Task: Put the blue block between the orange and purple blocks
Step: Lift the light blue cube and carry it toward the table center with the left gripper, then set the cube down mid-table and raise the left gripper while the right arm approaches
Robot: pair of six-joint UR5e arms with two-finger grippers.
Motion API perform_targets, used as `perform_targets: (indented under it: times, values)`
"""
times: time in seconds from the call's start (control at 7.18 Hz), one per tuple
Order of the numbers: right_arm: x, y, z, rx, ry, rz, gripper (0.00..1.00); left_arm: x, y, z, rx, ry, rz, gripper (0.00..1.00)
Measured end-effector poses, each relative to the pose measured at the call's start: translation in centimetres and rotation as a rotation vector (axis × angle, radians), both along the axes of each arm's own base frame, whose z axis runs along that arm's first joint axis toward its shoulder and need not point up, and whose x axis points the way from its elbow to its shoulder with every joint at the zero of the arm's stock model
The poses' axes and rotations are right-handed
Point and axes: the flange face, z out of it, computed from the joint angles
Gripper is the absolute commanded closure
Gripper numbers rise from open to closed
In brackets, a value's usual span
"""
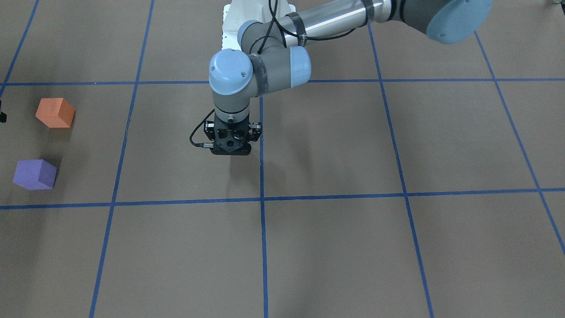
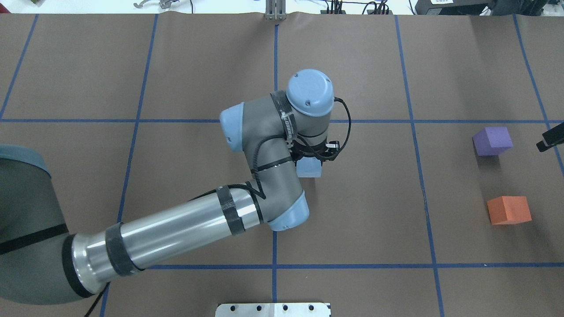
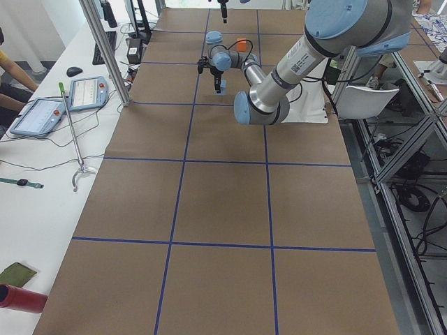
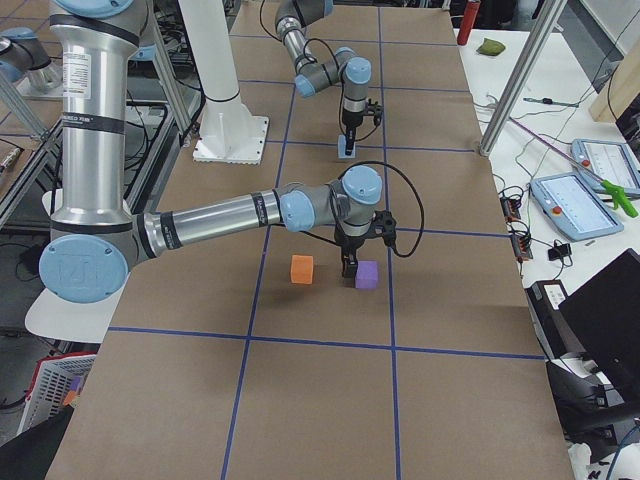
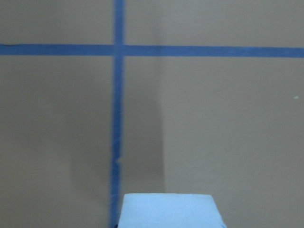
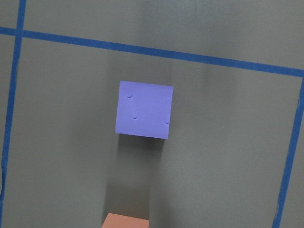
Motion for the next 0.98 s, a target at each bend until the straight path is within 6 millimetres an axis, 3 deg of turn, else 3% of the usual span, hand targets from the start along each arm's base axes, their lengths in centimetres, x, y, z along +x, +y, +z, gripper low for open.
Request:
perform_targets:
  times: [0.14, 0.42, 0.7, 0.98]
  values:
    - [-0.4, 0.0, -0.1, 0.006, -0.005, -0.008, 0.0, 3.0, 1.7, -1.0, 0.014, -0.009, -0.013, 0.35]
    - [-0.9, 0.1, -0.2, 0.013, -0.01, -0.02, 0.0, 5.5, 3.1, -2.8, 0.025, -0.023, -0.036, 0.0]
    - [-1.2, 0.1, -0.3, 0.018, -0.011, -0.026, 0.0, 5.2, 2.5, -3.6, 0.035, -0.02, -0.054, 0.0]
    - [-3.2, -0.3, -1.8, 0.02, -0.029, 0.0, 0.0, 2.1, 0.2, -5.7, 0.048, -0.009, -0.083, 0.0]
